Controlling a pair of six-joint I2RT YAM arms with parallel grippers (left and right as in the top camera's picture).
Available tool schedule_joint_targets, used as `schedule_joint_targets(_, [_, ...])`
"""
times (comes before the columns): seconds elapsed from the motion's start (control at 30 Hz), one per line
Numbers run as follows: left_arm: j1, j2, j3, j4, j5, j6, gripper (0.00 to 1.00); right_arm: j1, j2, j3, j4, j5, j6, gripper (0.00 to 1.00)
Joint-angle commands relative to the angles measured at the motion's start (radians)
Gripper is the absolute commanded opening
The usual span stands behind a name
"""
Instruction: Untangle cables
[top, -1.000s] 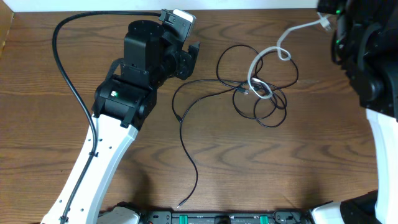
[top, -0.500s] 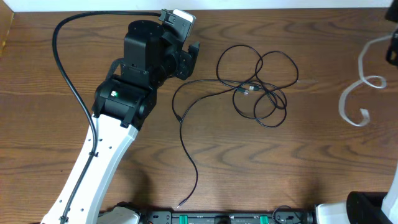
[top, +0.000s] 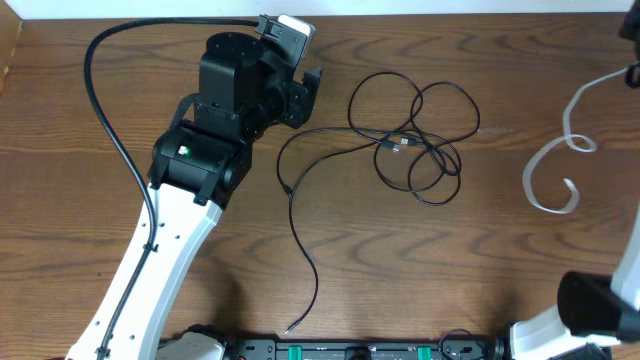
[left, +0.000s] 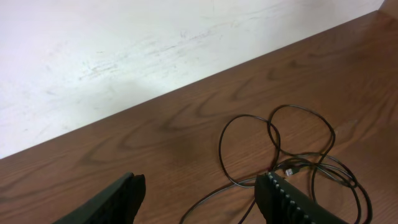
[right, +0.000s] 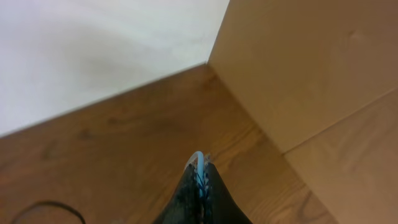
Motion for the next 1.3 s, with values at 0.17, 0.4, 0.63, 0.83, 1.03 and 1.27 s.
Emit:
schedule_joint_targets(0.17, [0.003,0.0,0.005,-0.003,0.013,-0.009,0.62,-0.032,0.048,0.014,-0.076,0.014,0.078,0.01])
schedule_joint_targets(0.4, [0.003,0.0,0.005,-0.003,0.013,-0.009,0.62,-0.113,-0.019,0.014,-0.306,0.117,0.267,0.01])
schedule_joint_targets(0.63, [0.002,0.0,0.005,-0.002,0.013,-0.01,0.61,-0.267,-0.087,0.014,-0.392,0.18,0.361,0.01])
schedule_joint_targets(0.83, [0.002,0.0,0.005,-0.003,0.013,-0.01,0.61,-0.441,-0.098,0.014,-0.409,0.092,0.377,0.01])
schedule_joint_targets(1.03, [0.002,0.0,0.005,-0.01,0.013,-0.01,0.61,-0.526,-0.097,0.012,-0.406,0.063,0.385,0.01])
schedule_joint_targets(1.27, [0.002,0.0,0.005,-0.01,0.013,-0.009,0.61,-0.626,-0.076,0.004,-0.404,-0.01,0.404,0.01])
